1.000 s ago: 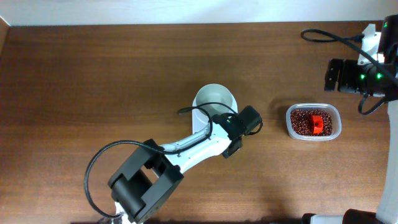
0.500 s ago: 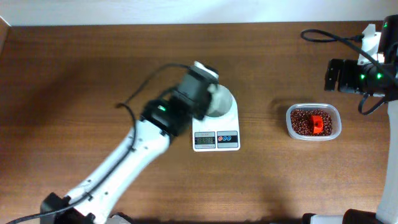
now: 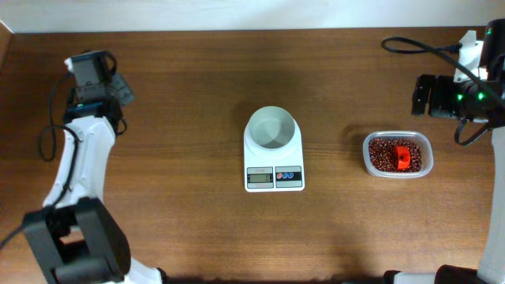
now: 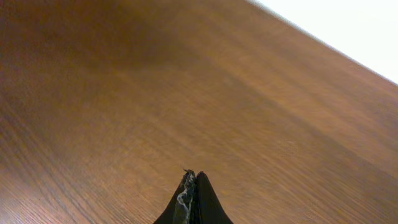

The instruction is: Scoop item into bowl and weigh 50g on scale

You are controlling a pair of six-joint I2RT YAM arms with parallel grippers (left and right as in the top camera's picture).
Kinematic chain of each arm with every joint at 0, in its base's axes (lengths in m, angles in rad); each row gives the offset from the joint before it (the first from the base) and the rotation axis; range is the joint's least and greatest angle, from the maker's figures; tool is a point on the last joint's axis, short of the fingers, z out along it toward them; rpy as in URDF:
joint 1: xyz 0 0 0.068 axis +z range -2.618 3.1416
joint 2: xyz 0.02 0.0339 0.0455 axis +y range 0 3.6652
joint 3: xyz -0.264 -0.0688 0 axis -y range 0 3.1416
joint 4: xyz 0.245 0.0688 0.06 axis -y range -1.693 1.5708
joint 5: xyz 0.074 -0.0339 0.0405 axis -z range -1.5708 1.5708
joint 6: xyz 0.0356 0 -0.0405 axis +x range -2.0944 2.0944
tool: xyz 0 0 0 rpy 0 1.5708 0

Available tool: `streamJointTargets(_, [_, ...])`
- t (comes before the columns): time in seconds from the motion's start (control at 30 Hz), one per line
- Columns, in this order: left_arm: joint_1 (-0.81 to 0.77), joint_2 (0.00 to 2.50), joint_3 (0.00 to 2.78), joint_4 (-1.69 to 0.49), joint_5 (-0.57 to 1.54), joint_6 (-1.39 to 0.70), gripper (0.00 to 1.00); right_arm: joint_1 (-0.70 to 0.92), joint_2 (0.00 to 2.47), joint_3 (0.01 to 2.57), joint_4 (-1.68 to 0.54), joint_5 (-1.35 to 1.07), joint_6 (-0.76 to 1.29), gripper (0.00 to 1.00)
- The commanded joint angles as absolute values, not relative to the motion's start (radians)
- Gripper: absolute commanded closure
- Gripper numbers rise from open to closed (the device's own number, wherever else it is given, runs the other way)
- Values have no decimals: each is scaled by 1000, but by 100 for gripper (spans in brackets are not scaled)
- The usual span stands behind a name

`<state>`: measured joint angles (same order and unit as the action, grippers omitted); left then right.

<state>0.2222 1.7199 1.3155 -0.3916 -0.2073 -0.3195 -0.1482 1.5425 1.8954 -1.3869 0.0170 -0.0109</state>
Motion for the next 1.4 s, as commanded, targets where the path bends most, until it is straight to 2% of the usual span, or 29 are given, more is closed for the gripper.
streamJointTargets(0.0, [303,1813,1324,-374,-150,-397,100,-152,1538,1905,-1387,11,-7,1])
streamJointTargets(0.13, [392,1910,1324,-332,-37,-404,100,-152,1539,1905,-1387,11,-7,1])
streamJointTargets(0.47, [402,1922,1324,-313,-43,-403,100,-152,1540,1905,-1387,11,-7,1])
streamJointTargets(0.57, [402,1921,1324,-351,103,-398,100,-152,1540,1905,-1387,11,-7,1])
streamJointTargets(0.67, [395,1918,1324,-423,337,-330,100,-152,1540,1905,-1387,11,-7,1])
streamJointTargets(0.8, [278,1776,1324,-579,352,-229,100,-152,1540,1905,-1387,11,-7,1])
streamJointTargets(0.93, [149,1454,1324,-785,330,-229,100,-152,1540,1905,-1387,11,-7,1])
streamJointTargets(1.03, [-5,1287,1323,-1024,182,-230,100,-152,1540,1905,-1387,11,-7,1])
streamJointTargets(1.07, [-121,1270,1323,-1054,148,-230,100,-152,1540,1905,-1387,11,-7,1])
streamJointTargets(1.23, [-460,1395,1323,-1069,50,-268,100,-152,1540,1905,-1387,11,-7,1])
streamJointTargets(1.37, [-560,1584,1323,-1075,14,-268,100,-152,1540,1905,-1387,11,-7,1])
